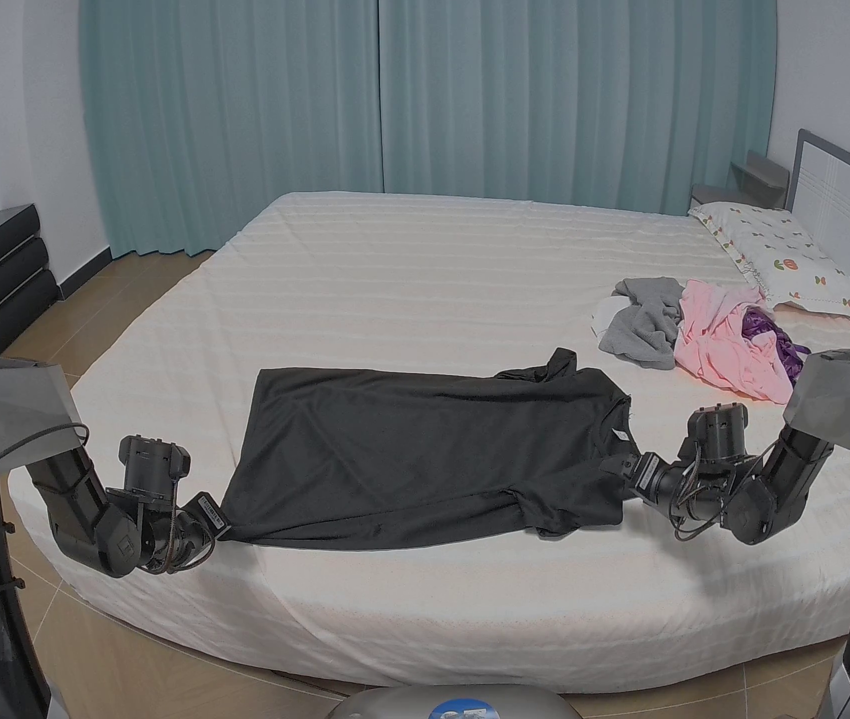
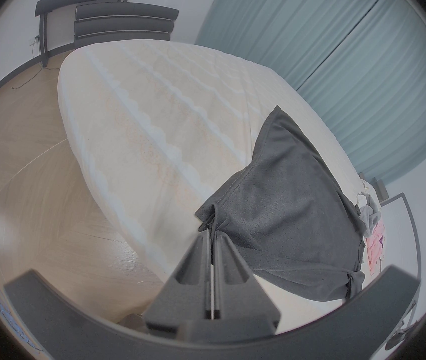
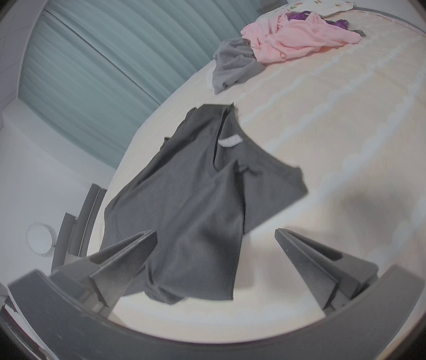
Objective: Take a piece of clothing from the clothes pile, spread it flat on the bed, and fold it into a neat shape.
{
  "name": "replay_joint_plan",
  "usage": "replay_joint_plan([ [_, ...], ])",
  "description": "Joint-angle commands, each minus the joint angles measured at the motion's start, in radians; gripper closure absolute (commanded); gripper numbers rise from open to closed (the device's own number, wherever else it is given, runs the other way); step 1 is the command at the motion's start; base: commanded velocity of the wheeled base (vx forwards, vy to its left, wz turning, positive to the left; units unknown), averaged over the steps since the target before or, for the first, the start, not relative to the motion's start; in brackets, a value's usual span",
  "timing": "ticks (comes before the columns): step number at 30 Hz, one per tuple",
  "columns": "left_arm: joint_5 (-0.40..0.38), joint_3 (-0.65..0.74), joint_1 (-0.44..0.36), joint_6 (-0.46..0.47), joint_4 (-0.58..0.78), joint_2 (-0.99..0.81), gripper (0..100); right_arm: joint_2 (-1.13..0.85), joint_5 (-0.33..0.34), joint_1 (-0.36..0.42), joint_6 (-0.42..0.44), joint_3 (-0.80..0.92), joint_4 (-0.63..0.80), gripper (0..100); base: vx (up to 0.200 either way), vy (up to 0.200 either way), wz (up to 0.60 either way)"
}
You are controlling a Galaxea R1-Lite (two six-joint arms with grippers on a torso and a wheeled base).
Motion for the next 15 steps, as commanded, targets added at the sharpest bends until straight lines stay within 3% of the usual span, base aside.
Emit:
replay_joint_plan([
  [1, -0.001, 0.002, 0.000, 0.000, -0.001, -0.007, 100, 0.000, 0.005, 0.044, 0.001, 0.086, -0.037, 0, 0.000, 0.000, 0.00],
  [13, -0.001, 0.002, 0.001, 0.000, -0.001, -0.003, 100, 0.057, 0.004, 0.074, 0.047, 0.020, -0.028, 0, 0.000, 0.000, 0.00],
  [14, -0.001, 0.002, 0.001, 0.000, -0.001, -0.001, 100, 0.060, 0.004, 0.074, 0.047, 0.016, -0.029, 100, 0.000, 0.000, 0.00],
  [15, -0.001, 0.002, 0.001, 0.001, -0.001, -0.001, 100, 0.061, 0.002, 0.074, 0.047, 0.014, -0.031, 100, 0.000, 0.000, 0.00],
])
